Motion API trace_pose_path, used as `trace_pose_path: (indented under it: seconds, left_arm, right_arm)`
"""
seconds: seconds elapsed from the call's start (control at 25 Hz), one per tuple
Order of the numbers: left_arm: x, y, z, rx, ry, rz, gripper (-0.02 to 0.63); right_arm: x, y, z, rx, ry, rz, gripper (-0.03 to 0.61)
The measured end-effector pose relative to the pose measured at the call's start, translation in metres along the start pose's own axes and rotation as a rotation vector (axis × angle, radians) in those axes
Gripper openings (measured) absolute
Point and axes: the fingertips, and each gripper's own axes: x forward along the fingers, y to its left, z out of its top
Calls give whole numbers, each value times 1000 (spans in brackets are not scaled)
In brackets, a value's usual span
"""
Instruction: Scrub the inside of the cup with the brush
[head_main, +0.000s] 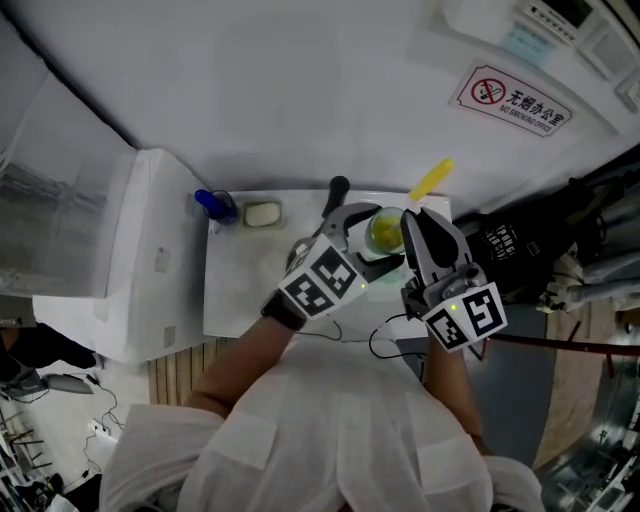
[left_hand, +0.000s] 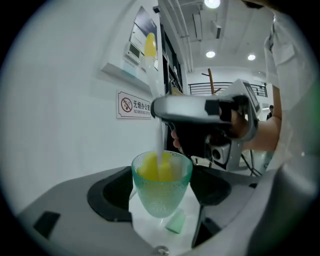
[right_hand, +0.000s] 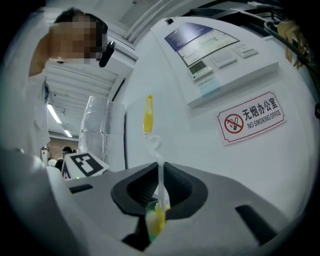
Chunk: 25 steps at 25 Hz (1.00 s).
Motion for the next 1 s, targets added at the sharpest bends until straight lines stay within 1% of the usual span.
trace_pose_path:
  seconds: [0.08, 0.16, 0.24, 0.32, 0.6, 0.76, 0.84, 0.92, 1.0]
  left_arm:
    - [0, -3, -5, 19, 17, -4, 348]
    - [0, -4, -9, 17, 21, -5, 348]
    - [-1, -5, -11, 8, 19, -2, 348]
    - [-2, -4, -10, 2, 14, 1, 348]
    - [-6, -3, -7, -1, 11, 2, 348]
    - [-6, -4, -6, -3, 1, 3, 348]
    - [-4, -3, -8, -7, 1, 3, 348]
    - [-3, -4, -12, -4, 11, 3, 348]
    - [-1, -4, -15, -4, 14, 1, 348]
  right_arm:
    - [-2, 0, 18, 29, -53, -6, 34]
    - [-5, 0, 35, 62, -108, -4, 34]
    - [-5, 2, 42, 84, -130, 6, 34]
    - [-4, 6, 35, 91, -117, 14, 34]
    - [3, 10, -10, 85, 6, 14, 32]
    - [5, 8, -16, 78, 37, 11, 32]
    - [4, 5, -8, 78, 20, 1, 33]
    - [0, 1, 13, 87, -35, -7, 33]
    - [-2, -1, 33, 75, -82, -5, 32]
